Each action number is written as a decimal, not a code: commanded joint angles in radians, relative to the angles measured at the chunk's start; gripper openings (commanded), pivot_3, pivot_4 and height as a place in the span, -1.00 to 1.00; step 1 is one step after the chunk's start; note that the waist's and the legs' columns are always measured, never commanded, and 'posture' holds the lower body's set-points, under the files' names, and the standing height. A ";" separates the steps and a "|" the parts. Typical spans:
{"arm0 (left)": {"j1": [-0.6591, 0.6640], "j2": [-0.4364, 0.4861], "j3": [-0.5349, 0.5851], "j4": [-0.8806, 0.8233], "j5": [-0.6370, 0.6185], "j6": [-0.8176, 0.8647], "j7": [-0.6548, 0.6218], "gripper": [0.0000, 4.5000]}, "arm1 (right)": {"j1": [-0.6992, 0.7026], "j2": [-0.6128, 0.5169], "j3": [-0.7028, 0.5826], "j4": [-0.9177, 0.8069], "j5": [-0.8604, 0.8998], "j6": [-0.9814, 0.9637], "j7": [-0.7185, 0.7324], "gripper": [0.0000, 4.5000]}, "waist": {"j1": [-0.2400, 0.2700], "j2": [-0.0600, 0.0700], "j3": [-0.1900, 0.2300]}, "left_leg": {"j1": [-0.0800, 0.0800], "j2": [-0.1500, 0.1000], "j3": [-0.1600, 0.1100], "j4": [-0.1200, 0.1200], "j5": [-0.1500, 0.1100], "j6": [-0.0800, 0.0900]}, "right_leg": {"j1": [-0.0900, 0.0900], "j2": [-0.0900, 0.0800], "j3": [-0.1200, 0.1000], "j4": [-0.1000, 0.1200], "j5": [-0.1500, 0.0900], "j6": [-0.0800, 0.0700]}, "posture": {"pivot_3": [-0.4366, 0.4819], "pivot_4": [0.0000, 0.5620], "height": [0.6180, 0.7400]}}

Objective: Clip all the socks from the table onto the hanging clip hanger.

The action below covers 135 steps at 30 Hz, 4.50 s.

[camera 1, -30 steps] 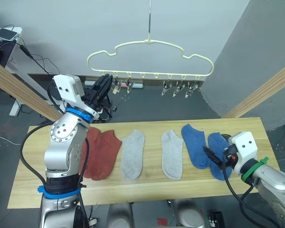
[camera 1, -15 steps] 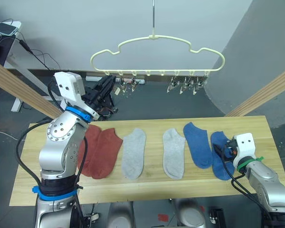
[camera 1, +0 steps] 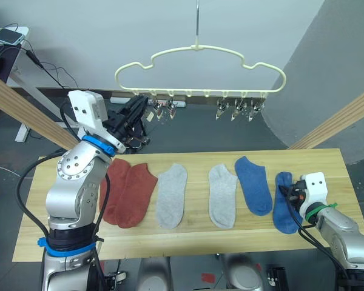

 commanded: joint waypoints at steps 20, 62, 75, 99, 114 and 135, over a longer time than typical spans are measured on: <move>-0.086 0.101 0.067 -0.057 -0.323 0.280 -0.066 -1.00 | -0.449 -0.148 0.484 -0.417 -0.115 0.070 0.337 -0.99 | 0.001 -0.002 0.011 | -0.004 0.001 0.000 0.001 0.000 -0.001 | -0.005 -0.001 -0.001 0.000 0.003 -0.004 | -0.42 0.48 0.84; -0.053 0.097 0.023 -0.056 -0.265 0.214 -0.089 -1.00 | -0.907 0.288 0.621 -0.122 -0.279 0.190 0.249 -0.99 | -0.005 -0.002 0.011 | -0.010 0.002 -0.003 0.002 0.000 -0.001 | -0.011 -0.008 -0.006 0.003 0.004 -0.005 | -0.44 0.44 0.84; -0.031 0.110 0.041 -0.049 -0.269 0.232 -0.090 0.02 | -0.912 0.311 0.610 -0.109 -0.264 0.164 0.241 -1.00 | -0.006 -0.002 0.011 | -0.011 0.002 -0.004 0.003 0.000 -0.001 | -0.011 -0.008 -0.008 0.004 0.004 -0.005 | -0.44 0.45 0.84; 0.095 0.168 0.058 -0.100 -0.151 0.087 -0.127 0.58 | -0.717 0.153 0.541 -0.323 -0.227 0.177 0.314 0.13 | -0.001 -0.002 0.011 | -0.015 0.002 -0.015 0.003 0.000 -0.001 | -0.011 -0.010 -0.017 0.002 0.004 -0.005 | -0.40 0.45 0.84; 0.307 -0.041 -0.114 -0.269 0.049 -0.108 0.026 0.58 | -0.179 -0.021 0.031 -0.767 0.095 0.190 0.313 0.13 | -0.004 -0.002 0.011 | -0.016 0.000 -0.017 0.003 0.002 0.001 | -0.008 -0.008 -0.018 0.003 0.005 -0.005 | -0.48 0.40 0.84; 0.290 -0.182 -0.148 -0.166 0.211 -0.255 0.150 0.22 | -0.222 -0.181 -0.042 -0.756 0.269 0.258 0.263 0.15 | -0.005 -0.003 0.011 | -0.015 -0.001 -0.017 0.004 0.003 0.002 | -0.008 -0.002 -0.018 0.003 0.007 -0.007 | -0.55 0.36 0.84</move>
